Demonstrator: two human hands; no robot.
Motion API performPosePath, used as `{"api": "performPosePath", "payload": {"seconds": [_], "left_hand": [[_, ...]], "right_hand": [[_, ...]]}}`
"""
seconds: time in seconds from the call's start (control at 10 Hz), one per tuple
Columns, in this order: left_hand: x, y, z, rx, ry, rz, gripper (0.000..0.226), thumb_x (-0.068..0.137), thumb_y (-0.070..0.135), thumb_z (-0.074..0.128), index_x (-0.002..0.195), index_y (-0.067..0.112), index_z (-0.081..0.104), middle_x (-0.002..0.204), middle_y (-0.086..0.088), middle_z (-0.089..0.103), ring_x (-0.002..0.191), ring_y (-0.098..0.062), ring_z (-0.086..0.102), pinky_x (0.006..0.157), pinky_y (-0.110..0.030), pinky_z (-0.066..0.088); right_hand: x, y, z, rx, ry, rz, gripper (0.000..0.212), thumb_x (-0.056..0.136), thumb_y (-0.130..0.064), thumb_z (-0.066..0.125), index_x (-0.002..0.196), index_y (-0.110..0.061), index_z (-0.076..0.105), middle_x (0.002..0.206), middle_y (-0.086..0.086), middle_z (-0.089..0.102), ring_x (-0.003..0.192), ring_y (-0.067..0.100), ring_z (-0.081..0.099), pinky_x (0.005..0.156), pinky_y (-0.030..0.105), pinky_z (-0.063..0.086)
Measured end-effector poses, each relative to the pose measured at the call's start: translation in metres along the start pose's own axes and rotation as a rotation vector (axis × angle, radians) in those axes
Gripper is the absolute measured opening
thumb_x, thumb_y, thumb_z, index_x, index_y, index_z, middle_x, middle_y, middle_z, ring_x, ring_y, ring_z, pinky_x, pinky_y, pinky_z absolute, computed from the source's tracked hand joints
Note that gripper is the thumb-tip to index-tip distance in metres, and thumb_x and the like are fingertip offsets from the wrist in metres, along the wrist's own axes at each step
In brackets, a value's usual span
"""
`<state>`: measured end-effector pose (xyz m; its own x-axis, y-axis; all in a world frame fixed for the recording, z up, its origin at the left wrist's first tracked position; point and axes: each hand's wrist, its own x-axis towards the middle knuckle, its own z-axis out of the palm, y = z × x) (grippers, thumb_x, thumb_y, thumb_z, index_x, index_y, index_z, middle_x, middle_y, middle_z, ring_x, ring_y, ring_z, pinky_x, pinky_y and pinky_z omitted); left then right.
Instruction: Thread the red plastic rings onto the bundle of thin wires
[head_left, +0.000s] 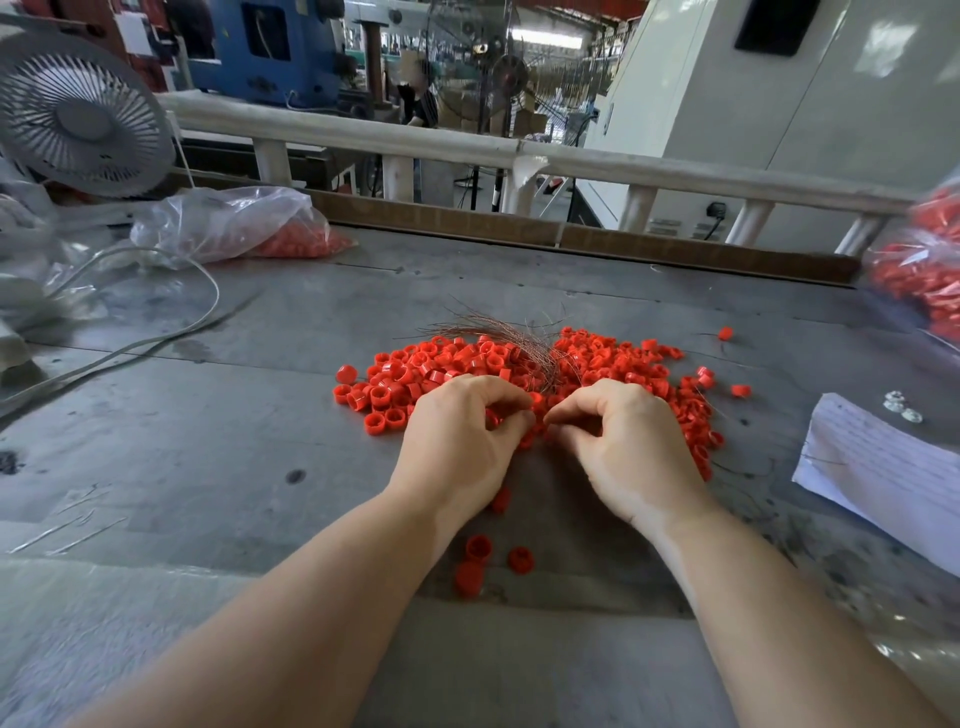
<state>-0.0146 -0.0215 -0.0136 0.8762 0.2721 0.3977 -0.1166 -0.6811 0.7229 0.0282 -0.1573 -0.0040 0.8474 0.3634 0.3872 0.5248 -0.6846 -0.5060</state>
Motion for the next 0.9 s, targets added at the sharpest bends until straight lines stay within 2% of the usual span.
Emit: {"api": "performPosePath", "payload": {"seconds": [0.2,0.4,0.5,0.6,0.7,0.9], "left_hand": [[0.000,0.000,-0.001,0.023,0.028,0.035,0.013,0.084,0.018,0.067,0.095,0.021,0.073,0.087,0.013,0.057,0.072,0.007,0.046,0.069,0.004,0.030],[0.000,0.003,-0.003,-0.001,0.125,0.088,0.010,0.083,0.013,0.068,0.091,0.014,0.075,0.079,0.016,0.052,0.071,0.007,0.047,0.069,0.004,0.030],[-0.002,0.004,-0.004,-0.017,0.165,0.122,0.009,0.083,0.012,0.069,0.089,0.013,0.075,0.080,0.012,0.056,0.071,0.005,0.049,0.070,0.002,0.032],[-0.003,0.005,-0.005,-0.023,0.185,0.141,0.009,0.082,0.012,0.069,0.089,0.013,0.075,0.082,0.008,0.059,0.072,0.001,0.051,0.070,-0.001,0.036],[-0.003,0.005,-0.008,-0.025,0.199,0.150,0.008,0.082,0.011,0.070,0.088,0.013,0.075,0.079,0.009,0.058,0.070,0.005,0.050,0.069,0.000,0.035],[-0.008,0.007,-0.023,-0.037,0.232,0.167,0.008,0.080,0.010,0.072,0.083,0.017,0.076,0.076,0.014,0.058,0.071,0.002,0.054,0.067,0.000,0.034]], "right_hand": [[0.000,0.001,0.000,-0.010,0.002,0.013,0.008,0.081,-0.012,0.070,0.083,-0.018,0.074,0.078,-0.013,0.057,0.084,0.008,0.054,0.076,0.019,0.038],[0.000,0.002,0.000,0.006,0.050,-0.007,0.006,0.081,-0.010,0.070,0.084,-0.015,0.074,0.082,-0.006,0.061,0.085,0.014,0.057,0.077,0.025,0.041],[0.000,0.002,0.000,0.014,0.112,-0.049,0.005,0.080,-0.007,0.071,0.082,-0.011,0.074,0.082,0.002,0.064,0.084,0.020,0.058,0.078,0.030,0.044],[0.001,0.003,-0.002,0.014,0.210,-0.110,0.006,0.077,-0.003,0.072,0.080,-0.008,0.073,0.080,0.004,0.065,0.082,0.023,0.060,0.076,0.030,0.045],[0.001,0.002,-0.007,0.015,0.285,-0.145,0.007,0.076,0.000,0.072,0.079,-0.007,0.073,0.078,0.003,0.065,0.079,0.022,0.061,0.074,0.025,0.043],[0.000,0.003,-0.025,0.039,0.440,-0.209,0.009,0.076,0.001,0.073,0.079,-0.008,0.073,0.077,0.000,0.063,0.075,0.021,0.061,0.072,0.029,0.045]]}}
